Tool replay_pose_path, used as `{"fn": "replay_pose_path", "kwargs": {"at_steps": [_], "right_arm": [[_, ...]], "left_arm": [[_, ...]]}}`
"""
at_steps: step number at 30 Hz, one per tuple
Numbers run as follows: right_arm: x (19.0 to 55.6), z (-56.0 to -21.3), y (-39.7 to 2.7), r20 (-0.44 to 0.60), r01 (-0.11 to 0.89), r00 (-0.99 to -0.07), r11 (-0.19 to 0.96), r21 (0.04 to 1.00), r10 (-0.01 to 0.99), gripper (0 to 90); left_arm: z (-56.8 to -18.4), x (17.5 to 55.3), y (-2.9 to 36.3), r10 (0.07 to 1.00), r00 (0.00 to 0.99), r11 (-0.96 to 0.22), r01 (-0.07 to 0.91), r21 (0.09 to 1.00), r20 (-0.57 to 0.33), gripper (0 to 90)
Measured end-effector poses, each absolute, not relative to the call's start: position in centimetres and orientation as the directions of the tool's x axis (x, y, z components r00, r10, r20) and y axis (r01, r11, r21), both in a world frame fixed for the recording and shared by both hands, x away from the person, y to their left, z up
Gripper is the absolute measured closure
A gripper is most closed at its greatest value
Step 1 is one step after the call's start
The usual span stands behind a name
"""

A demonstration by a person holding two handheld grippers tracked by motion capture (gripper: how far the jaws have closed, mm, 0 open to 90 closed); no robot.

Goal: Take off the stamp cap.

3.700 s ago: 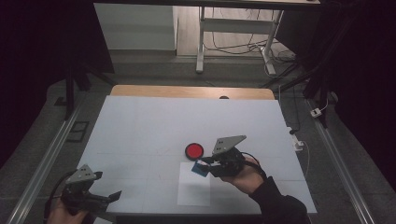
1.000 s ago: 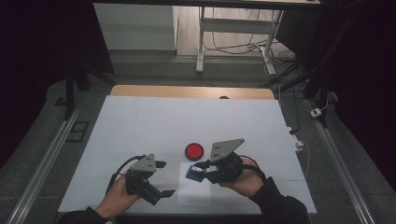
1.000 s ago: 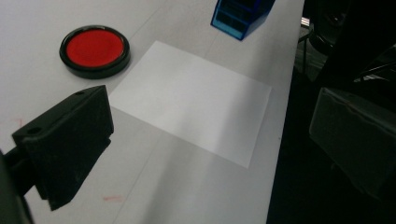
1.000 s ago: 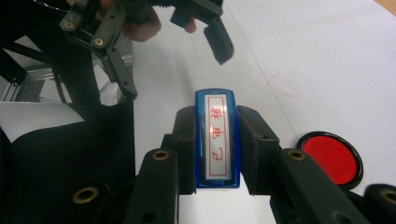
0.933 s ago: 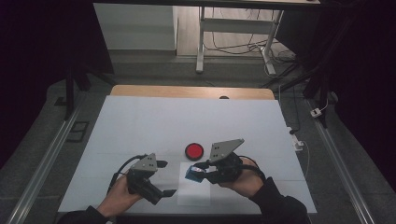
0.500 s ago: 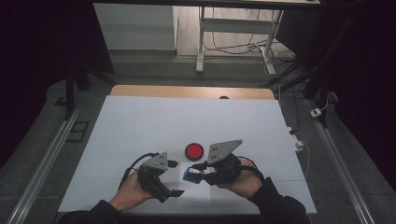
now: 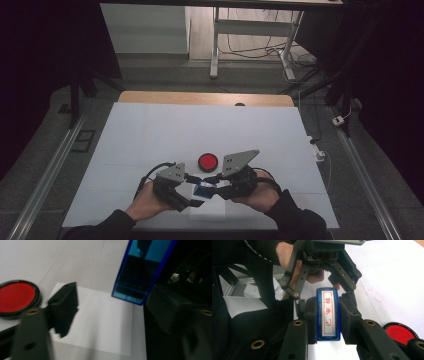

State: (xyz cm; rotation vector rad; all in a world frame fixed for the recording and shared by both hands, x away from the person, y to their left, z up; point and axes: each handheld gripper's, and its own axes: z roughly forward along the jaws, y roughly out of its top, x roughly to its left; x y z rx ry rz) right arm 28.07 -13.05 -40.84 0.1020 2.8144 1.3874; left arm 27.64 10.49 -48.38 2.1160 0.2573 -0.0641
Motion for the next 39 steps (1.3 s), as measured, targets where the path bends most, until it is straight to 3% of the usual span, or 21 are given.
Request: {"fn": "replay_pose_path", "kwargs": {"at_steps": [4,13,30,39], "right_arm": [[28.04,-40.83,-13.07,0.032,0.056,-0.998,0.600,0.798,0.051,69.9],[27.98,-40.73,-13.13,0.031,0.046,-0.999,0.594,0.803,0.036,70.0],[28.28,-40.57,-13.64,0.055,0.057,-0.998,0.550,0.833,0.020,69.9],[28.04,-40.39,-13.71,0.015,0.022,-1.000,0.538,0.842,0.018,70.2]], "left_arm": [[-48.38,27.73,10.61,0.129,0.978,-0.504,0.207,0.839,-0.164,48.5],[-48.34,27.57,10.75,0.077,0.984,-0.489,0.180,0.853,-0.164,64.6],[-47.97,27.86,11.16,0.046,0.981,-0.444,0.191,0.875,-0.190,69.0],[-47.71,28.00,11.23,0.064,0.971,-0.446,0.236,0.863,-0.232,69.3]]}}
